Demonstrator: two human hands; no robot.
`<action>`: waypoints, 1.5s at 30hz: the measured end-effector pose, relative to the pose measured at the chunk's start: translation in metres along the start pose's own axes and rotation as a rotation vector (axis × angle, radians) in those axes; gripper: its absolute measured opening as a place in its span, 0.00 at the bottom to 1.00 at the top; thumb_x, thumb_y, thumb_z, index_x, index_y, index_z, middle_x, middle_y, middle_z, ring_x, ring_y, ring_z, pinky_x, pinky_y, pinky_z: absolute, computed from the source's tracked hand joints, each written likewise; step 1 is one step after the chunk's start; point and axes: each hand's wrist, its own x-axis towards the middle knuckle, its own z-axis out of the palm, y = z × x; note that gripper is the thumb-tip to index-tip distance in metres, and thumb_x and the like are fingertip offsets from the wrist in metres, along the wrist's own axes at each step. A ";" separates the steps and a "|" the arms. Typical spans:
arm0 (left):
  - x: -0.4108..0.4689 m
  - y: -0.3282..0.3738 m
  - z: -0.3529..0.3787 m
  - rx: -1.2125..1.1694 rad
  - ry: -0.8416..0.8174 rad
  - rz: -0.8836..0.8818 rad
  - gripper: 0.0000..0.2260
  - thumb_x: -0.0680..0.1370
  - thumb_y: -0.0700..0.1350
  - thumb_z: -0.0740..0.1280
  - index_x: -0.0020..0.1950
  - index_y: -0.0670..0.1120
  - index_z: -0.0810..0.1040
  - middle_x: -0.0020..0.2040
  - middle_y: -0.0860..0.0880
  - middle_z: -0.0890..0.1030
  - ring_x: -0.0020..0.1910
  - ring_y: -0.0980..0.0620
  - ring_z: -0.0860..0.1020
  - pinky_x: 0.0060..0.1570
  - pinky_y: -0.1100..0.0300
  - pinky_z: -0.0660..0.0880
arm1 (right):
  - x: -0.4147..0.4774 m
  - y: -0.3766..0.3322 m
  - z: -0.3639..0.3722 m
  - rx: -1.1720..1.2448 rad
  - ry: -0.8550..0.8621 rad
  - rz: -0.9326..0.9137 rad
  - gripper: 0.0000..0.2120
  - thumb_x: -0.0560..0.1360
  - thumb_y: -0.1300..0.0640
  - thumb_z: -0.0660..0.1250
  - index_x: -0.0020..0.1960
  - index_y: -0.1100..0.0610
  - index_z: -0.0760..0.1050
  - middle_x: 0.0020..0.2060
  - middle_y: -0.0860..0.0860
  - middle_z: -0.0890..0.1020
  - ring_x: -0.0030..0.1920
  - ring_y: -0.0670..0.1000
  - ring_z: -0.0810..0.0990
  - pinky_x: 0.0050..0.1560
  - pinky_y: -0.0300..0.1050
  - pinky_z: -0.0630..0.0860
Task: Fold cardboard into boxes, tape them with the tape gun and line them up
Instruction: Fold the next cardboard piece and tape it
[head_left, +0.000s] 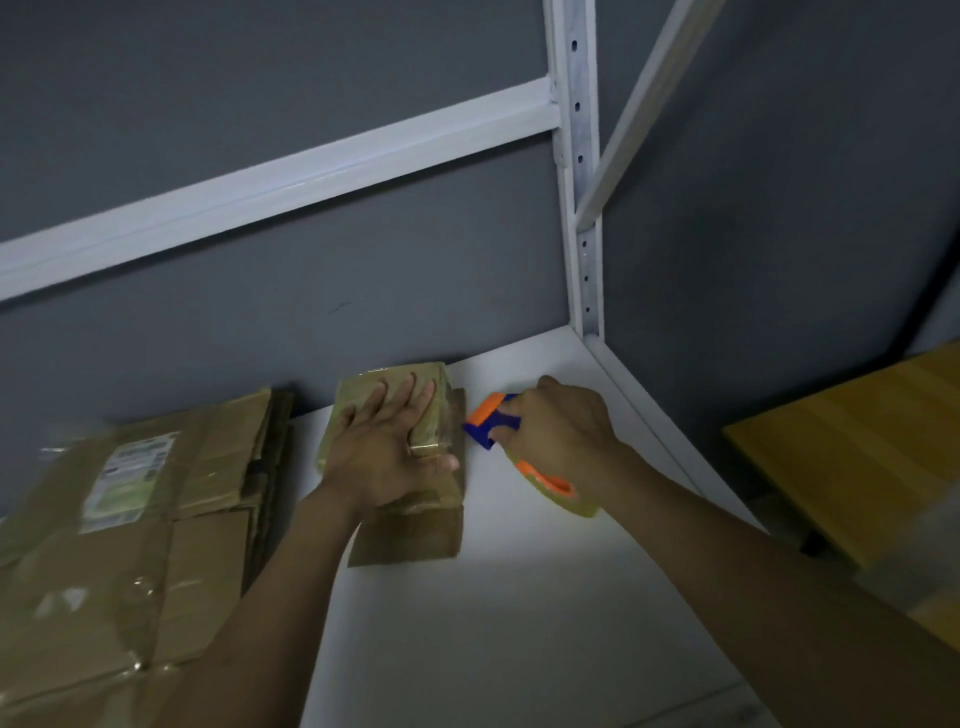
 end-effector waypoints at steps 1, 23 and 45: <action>-0.002 0.000 0.000 0.005 0.007 -0.007 0.57 0.51 0.84 0.35 0.75 0.58 0.34 0.78 0.57 0.40 0.78 0.49 0.41 0.75 0.47 0.43 | 0.004 0.001 -0.003 0.031 -0.009 0.047 0.20 0.76 0.40 0.63 0.62 0.49 0.76 0.53 0.52 0.79 0.51 0.53 0.78 0.44 0.41 0.69; -0.006 -0.015 -0.011 -0.191 0.116 0.090 0.50 0.57 0.77 0.58 0.77 0.60 0.55 0.74 0.67 0.51 0.73 0.56 0.52 0.73 0.59 0.46 | 0.035 -0.005 0.030 0.910 -0.030 0.292 0.12 0.79 0.50 0.61 0.49 0.59 0.76 0.43 0.55 0.82 0.44 0.55 0.81 0.47 0.49 0.80; -0.001 -0.019 0.002 -0.199 0.188 0.105 0.49 0.59 0.76 0.58 0.77 0.57 0.59 0.77 0.60 0.56 0.74 0.53 0.56 0.74 0.55 0.53 | 0.019 -0.055 0.033 1.113 -0.258 0.146 0.23 0.80 0.41 0.54 0.72 0.48 0.65 0.61 0.43 0.76 0.56 0.44 0.76 0.52 0.37 0.74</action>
